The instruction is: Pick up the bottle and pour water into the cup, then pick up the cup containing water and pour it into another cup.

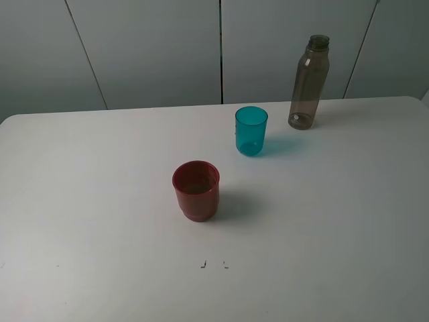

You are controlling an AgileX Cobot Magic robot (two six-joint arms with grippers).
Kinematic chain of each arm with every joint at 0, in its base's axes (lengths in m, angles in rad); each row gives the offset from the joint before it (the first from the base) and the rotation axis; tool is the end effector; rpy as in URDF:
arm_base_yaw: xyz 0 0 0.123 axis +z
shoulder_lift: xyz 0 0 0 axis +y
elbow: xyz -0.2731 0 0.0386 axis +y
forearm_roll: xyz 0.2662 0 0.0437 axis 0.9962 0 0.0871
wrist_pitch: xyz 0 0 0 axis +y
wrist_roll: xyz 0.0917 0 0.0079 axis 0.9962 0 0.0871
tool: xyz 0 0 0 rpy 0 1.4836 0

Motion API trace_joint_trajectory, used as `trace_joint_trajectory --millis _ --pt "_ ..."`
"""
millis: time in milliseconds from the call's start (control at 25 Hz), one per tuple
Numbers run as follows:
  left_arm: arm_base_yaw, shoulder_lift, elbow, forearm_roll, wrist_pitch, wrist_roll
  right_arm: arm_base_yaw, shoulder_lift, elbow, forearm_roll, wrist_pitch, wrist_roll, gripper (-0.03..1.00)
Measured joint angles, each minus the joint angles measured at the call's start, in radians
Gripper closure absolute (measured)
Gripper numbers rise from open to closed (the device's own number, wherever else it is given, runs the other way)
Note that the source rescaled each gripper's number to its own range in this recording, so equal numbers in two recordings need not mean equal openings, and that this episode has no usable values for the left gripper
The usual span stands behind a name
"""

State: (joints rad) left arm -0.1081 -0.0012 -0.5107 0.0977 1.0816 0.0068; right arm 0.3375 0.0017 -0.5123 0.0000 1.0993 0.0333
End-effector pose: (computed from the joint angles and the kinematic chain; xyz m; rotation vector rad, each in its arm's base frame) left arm 0.0195 0.0059 0.2873 0.1113 2.0468 0.0540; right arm 0.0175 0.0061 0.2859 -0.3152 2.0562 0.2271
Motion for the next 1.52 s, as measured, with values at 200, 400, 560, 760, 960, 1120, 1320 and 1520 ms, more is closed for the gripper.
trace_joint_trajectory --millis 200,400,560,760,960,1120,1320,1520 --pt "0.000 0.000 0.000 0.000 0.000 0.000 -0.035 -0.002 0.000 0.000 -0.002 0.010 -0.03" --pt "0.000 0.000 0.000 0.000 0.000 0.000 -0.209 -0.002 0.000 -0.007 -0.002 0.010 -0.03" --pt "0.000 0.000 0.000 0.000 0.000 0.000 -0.325 -0.002 0.000 -0.007 -0.002 0.010 -0.03" --pt "0.000 0.000 0.000 0.000 0.000 0.000 -0.340 -0.002 0.000 -0.007 -0.002 0.010 -0.03" --pt "0.000 0.000 0.000 0.000 0.000 0.000 -0.340 -0.002 0.000 -0.012 -0.002 0.012 -0.03" --pt "0.000 0.000 0.000 0.000 0.000 0.000 -0.340 -0.002 0.000 -0.015 -0.002 0.014 -0.03" --pt "0.000 0.000 0.000 0.000 0.000 0.000 -0.340 -0.002 0.000 -0.015 -0.002 0.016 -0.03" --pt "0.000 0.000 0.000 0.000 0.000 0.000 -0.340 -0.002 0.000 -0.015 -0.002 0.018 -0.03"
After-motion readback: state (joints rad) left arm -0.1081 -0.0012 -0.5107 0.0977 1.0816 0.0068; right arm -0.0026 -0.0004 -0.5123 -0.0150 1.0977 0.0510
